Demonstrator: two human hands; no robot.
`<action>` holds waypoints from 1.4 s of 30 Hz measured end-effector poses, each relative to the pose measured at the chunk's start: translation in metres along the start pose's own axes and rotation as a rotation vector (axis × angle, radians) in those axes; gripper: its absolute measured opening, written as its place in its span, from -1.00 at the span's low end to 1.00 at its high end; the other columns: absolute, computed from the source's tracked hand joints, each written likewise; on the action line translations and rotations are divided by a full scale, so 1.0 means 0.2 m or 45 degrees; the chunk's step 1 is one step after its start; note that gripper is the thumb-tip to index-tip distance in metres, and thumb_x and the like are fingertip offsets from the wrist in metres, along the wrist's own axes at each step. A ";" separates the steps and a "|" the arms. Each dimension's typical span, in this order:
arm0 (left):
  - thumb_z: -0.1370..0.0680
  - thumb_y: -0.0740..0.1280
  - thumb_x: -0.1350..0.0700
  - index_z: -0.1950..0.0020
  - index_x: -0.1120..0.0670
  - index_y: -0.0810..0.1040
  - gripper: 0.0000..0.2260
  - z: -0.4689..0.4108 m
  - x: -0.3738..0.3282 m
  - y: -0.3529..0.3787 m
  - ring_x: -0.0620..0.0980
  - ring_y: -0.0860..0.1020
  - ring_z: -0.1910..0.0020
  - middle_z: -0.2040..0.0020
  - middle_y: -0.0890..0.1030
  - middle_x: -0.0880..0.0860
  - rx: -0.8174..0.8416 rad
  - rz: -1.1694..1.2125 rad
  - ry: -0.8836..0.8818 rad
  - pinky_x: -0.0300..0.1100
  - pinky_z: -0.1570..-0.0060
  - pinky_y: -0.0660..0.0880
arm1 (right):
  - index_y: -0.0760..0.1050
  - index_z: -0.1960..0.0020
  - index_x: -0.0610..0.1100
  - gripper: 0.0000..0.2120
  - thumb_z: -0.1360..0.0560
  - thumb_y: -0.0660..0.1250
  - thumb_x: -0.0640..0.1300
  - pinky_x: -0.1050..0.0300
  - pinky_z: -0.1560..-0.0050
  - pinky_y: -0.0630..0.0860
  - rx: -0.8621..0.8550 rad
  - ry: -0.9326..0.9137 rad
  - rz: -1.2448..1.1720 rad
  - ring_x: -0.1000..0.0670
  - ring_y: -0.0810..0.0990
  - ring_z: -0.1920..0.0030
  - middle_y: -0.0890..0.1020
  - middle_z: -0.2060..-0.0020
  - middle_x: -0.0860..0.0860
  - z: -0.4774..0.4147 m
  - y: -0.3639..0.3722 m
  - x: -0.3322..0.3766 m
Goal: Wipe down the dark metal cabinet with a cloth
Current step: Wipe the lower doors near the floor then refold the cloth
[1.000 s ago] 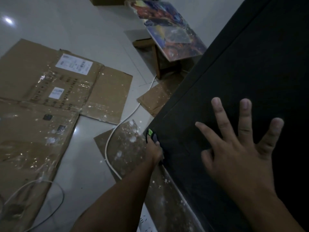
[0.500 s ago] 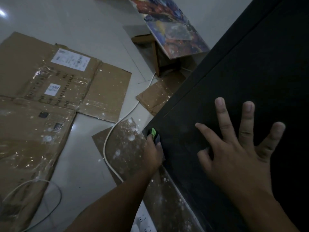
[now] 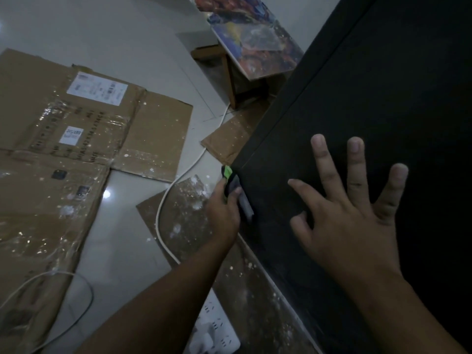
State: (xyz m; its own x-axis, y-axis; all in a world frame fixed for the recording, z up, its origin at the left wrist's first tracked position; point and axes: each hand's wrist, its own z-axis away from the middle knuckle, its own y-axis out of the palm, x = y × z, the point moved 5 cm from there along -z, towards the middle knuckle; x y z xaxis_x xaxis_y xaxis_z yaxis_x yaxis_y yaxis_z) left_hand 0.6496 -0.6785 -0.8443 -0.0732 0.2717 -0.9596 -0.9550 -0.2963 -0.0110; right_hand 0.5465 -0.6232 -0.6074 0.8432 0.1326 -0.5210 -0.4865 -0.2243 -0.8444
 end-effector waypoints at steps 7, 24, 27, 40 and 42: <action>-0.64 0.27 0.05 -0.34 0.01 0.47 -0.72 0.27 -0.10 0.10 -0.16 0.53 -0.10 -0.15 0.56 -0.02 0.129 -0.153 0.183 -0.13 -0.09 0.54 | 0.52 -0.38 -0.01 -0.46 -0.43 0.15 0.04 -0.25 -0.49 -0.41 0.037 -0.012 0.057 -0.13 -0.22 -0.61 -0.05 -0.63 -0.05 0.05 0.00 0.01; -0.47 0.31 0.36 -0.23 0.06 0.53 -0.63 0.39 0.06 0.11 -0.23 0.41 -0.03 -0.15 0.39 -0.08 0.687 -0.502 0.774 -0.44 0.05 0.42 | 0.62 -0.26 -0.04 -0.53 -0.44 0.18 0.03 -0.32 -0.46 -0.41 0.103 -0.066 0.046 -0.14 -0.18 -0.61 0.00 -0.62 -0.07 0.13 0.18 0.07; -0.44 0.31 0.37 -0.24 0.05 0.52 -0.59 0.31 0.07 0.08 -0.17 0.44 -0.06 -0.17 0.45 -0.01 0.673 -0.538 0.741 -0.39 -0.01 0.44 | 0.64 -0.24 -0.05 -0.57 -0.39 0.37 0.01 -0.32 -0.45 -0.44 0.104 -0.048 0.012 -0.13 -0.17 -0.61 0.03 -0.62 -0.06 0.13 0.19 0.07; -0.67 0.08 0.29 -0.60 0.09 0.09 -0.51 -0.21 0.24 0.02 -0.13 0.52 -0.01 -0.29 0.44 0.05 0.266 -0.158 -0.285 -0.46 0.15 0.46 | 0.64 -0.14 0.08 -0.66 -0.45 0.25 0.12 -0.35 -0.40 -0.50 0.313 -0.103 0.115 -0.10 -0.29 -0.60 -0.09 -0.61 0.00 0.13 0.31 0.17; -0.66 0.11 0.29 -0.60 0.11 0.05 -0.48 -0.18 0.28 0.01 0.08 0.44 -0.33 -0.44 0.38 0.14 0.346 -0.286 -0.289 -0.21 -0.19 0.39 | 0.64 -0.13 0.09 -0.66 -0.46 0.23 0.13 -0.35 -0.39 -0.50 0.331 -0.099 0.127 -0.11 -0.32 -0.59 -0.11 -0.61 0.00 0.13 0.31 0.17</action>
State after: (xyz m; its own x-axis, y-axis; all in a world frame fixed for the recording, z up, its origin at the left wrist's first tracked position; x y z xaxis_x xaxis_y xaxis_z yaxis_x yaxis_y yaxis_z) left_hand 0.6540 -0.6958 -0.9089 0.1133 0.5058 -0.8552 -0.9933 0.0375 -0.1094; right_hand 0.5388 -0.6077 -0.6811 0.7729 0.1981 -0.6028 -0.6172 0.0139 -0.7867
